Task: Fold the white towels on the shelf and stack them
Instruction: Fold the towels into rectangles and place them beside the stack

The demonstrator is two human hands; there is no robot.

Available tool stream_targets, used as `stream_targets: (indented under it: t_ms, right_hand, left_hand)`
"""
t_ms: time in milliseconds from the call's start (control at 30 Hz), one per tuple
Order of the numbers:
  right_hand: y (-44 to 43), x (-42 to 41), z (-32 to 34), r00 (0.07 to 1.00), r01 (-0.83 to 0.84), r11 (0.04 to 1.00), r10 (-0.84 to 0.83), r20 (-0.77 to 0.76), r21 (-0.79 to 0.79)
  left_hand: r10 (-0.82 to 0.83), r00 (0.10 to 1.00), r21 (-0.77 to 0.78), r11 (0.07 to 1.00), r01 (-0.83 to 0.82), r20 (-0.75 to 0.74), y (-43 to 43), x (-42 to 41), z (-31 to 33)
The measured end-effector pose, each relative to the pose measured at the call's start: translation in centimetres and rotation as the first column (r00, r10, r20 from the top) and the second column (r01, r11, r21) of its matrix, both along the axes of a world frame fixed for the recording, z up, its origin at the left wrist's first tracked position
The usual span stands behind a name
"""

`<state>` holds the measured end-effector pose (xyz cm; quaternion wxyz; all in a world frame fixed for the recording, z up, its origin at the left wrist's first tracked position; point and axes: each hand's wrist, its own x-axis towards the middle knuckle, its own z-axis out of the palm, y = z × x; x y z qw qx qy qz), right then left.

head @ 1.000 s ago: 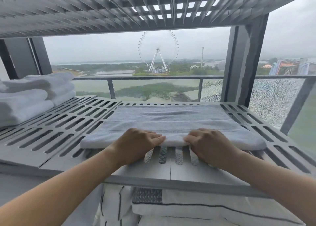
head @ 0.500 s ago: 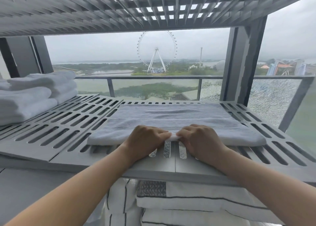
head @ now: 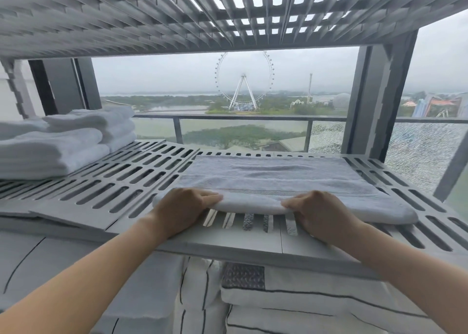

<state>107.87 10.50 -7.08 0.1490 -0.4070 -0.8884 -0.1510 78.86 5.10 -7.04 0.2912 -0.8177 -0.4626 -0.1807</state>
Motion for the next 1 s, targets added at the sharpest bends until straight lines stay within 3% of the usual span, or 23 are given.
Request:
stream_targets:
  t_ms: [133, 233, 400, 533, 667, 767, 867, 1000]
  right_hand:
    - [0.0, 0.3, -0.3, 0.999, 0.020, 0.999, -0.021, -0.027, -0.027]
    - [-0.3, 0.4, -0.4, 0.995, 0.001, 1.000, -0.003, -0.100, -0.022]
    - [-1.3, 0.2, 0.0, 0.998, -0.047, 0.999, 0.047, -0.042, 0.008]
    - [-2.9, 1.4, 0.1, 0.994, -0.043, 0.999, 0.045, -0.101, 0.017]
    - [-3.6, 3.6, 0.1, 0.990, 0.032, 0.999, -0.031, -0.134, 0.004]
    - [-3.3, 5.5, 0.2, 0.981, 0.091, 0.996, -0.092, -0.171, -0.014]
    - [-2.8, 7.0, 0.2, 0.972, 0.145, 0.989, -0.148, -0.185, -0.030]
    - [-1.7, 9.1, 0.3, 0.957, 0.182, 0.981, -0.191, -0.217, -0.060]
  left_hand:
    - [-0.023, 0.995, -0.088, 0.996, 0.032, 0.095, 0.3, -0.8, -0.2]
    - [0.115, 0.991, -0.213, 0.972, -0.097, 0.070, 0.8, -2.1, -0.3]
    - [0.157, 0.982, -0.297, 0.948, -0.118, 0.110, 1.2, -3.2, -0.3]
    - [0.149, 0.980, -0.291, 0.951, -0.105, 0.132, 1.6, -1.3, -0.2]
    - [-0.011, 0.981, -0.269, 0.961, 0.064, 0.195, 1.7, 4.9, -0.2]
    - [-0.109, 0.984, -0.204, 0.969, 0.136, 0.138, 2.1, 10.8, -0.3]
    - [-0.117, 0.984, -0.146, 0.980, 0.136, 0.134, 2.7, 15.6, -0.1]
    - [-0.102, 0.995, -0.051, 0.993, 0.103, 0.021, 3.6, 18.2, -0.4]
